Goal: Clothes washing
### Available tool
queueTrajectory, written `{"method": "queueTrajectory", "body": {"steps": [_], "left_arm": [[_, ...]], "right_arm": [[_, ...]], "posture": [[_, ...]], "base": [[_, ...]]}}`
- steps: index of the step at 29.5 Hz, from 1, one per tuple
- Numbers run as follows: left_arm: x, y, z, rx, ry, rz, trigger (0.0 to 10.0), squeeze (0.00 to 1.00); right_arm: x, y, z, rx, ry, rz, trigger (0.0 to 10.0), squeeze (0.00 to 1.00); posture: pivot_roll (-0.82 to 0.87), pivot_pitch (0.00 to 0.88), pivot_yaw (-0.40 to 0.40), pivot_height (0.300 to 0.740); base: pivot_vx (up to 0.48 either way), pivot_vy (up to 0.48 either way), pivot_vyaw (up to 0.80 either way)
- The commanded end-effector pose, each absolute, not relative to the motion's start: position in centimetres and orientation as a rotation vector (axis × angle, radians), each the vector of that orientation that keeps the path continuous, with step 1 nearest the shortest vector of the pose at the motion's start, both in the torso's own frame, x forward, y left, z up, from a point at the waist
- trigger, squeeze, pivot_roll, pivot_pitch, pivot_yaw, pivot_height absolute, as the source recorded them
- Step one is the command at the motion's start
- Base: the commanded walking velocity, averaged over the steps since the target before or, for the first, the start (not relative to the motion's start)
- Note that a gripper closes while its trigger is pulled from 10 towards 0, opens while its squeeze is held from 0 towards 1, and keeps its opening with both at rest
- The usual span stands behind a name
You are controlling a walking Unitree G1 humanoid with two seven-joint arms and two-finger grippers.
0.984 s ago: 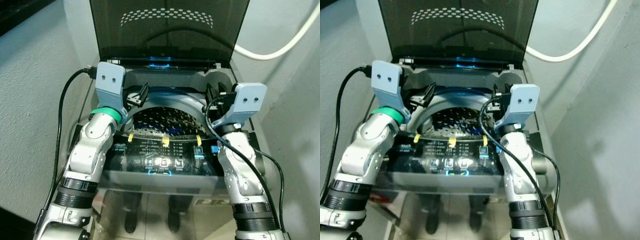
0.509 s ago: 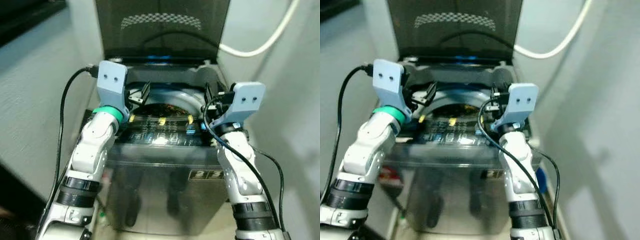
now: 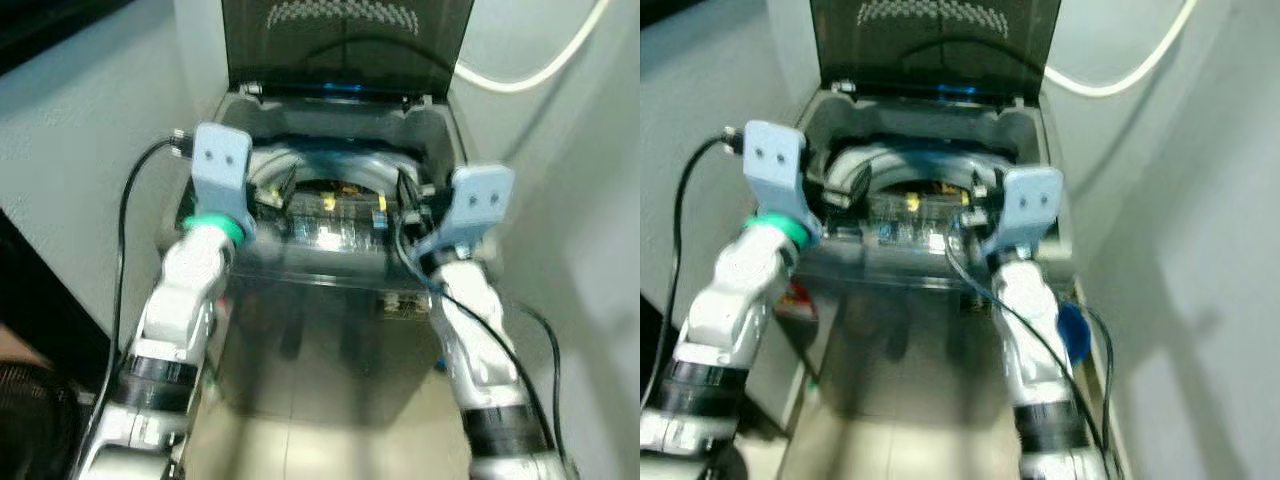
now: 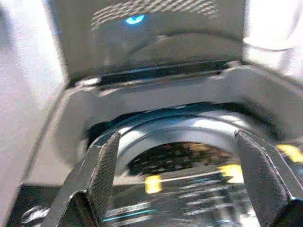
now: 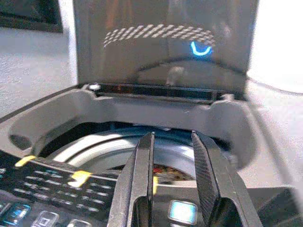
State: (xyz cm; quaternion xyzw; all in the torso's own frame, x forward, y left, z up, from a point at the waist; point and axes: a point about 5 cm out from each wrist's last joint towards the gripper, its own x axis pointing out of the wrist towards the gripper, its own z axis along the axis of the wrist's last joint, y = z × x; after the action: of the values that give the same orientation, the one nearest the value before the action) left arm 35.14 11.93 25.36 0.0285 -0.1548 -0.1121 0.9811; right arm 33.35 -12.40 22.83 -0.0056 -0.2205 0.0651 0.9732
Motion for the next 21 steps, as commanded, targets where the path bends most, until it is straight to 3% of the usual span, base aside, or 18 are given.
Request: {"method": "queueTrajectory", "body": {"steps": [1,8,12,21], "left_arm": [[35.14,12.09,25.18,0.065,-0.308,-0.221,10.0,0.0],[35.13,12.08,25.1,0.065,-0.306,-0.22,10.0,0.0],[35.11,12.08,25.0,0.064,-0.303,-0.22,10.0,0.0],[35.04,11.69,24.72,0.065,-0.294,-0.229,10.0,0.0]], "right_arm": [[33.26,-12.2,22.77,-0.016,-0.449,0.14,10.0,0.0],[33.24,-12.11,22.61,-0.026,-0.446,0.146,10.0,0.0],[33.22,-12.01,22.48,-0.047,-0.443,0.153,10.0,0.0],[33.05,-11.4,22.1,-0.096,-0.435,0.198,10.0,0.0]], "posture": [[0.05,0.0,0.054,0.74],[0.05,0.0,0.054,0.74],[0.05,0.001,0.052,0.74],[0.05,0.003,0.05,0.74]], "base": [[-0.307,0.0,0.0],[-0.305,0.0,0.31],[-0.276,0.0,0.73],[0.0,0.0,0.8]]}}
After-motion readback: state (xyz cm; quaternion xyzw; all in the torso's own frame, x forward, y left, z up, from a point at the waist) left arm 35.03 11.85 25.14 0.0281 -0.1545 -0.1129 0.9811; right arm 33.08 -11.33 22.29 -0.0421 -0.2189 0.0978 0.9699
